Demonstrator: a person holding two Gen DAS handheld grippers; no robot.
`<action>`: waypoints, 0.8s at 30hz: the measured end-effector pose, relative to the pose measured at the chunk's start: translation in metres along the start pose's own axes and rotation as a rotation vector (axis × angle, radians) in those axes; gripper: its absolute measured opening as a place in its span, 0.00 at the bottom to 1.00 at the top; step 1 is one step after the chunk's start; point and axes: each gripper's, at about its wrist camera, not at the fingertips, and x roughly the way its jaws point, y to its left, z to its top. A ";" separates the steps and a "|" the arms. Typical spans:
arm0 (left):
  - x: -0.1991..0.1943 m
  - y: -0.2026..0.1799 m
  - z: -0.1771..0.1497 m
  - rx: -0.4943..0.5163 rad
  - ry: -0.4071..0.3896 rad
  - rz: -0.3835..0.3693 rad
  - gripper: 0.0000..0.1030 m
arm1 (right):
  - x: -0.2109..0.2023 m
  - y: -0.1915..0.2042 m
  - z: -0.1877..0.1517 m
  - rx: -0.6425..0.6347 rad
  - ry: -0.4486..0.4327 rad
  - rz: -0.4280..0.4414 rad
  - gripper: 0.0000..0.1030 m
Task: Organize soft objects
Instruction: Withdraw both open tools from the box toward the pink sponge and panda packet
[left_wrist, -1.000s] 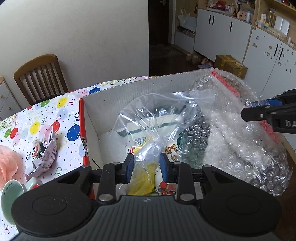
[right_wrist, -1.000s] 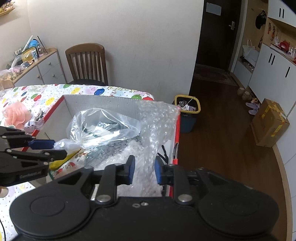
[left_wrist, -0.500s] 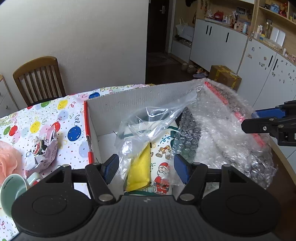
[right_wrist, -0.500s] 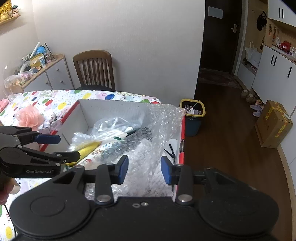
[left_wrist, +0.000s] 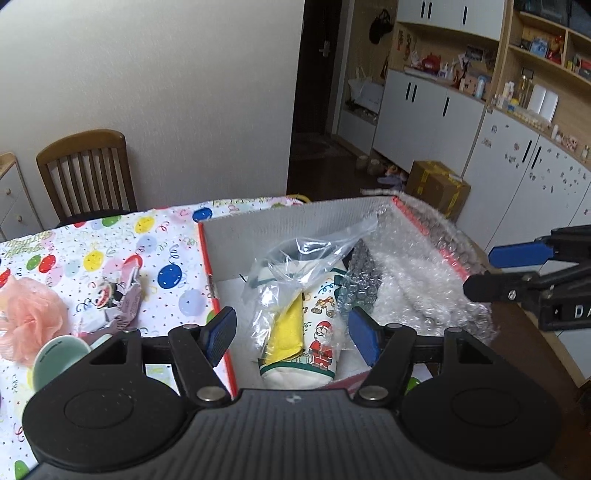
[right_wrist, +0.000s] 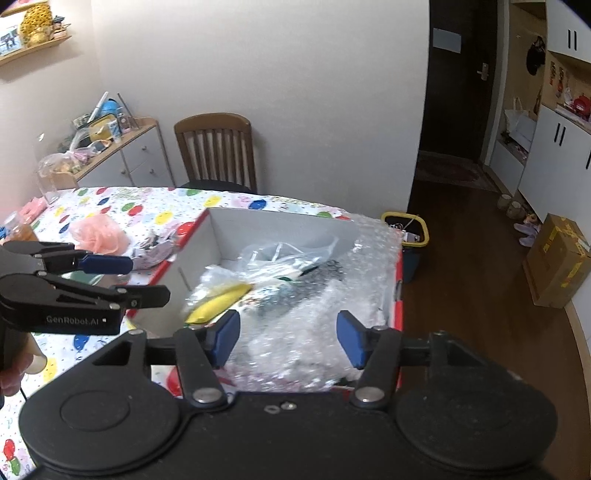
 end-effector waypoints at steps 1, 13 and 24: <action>-0.005 0.001 0.000 -0.001 -0.006 0.000 0.65 | -0.003 0.004 0.000 -0.005 -0.002 0.003 0.59; -0.055 0.028 -0.007 -0.028 -0.070 -0.004 0.76 | -0.018 0.051 0.003 -0.027 -0.016 0.053 0.74; -0.084 0.081 -0.013 -0.065 -0.101 -0.016 0.87 | -0.008 0.109 0.020 -0.038 -0.035 0.076 0.92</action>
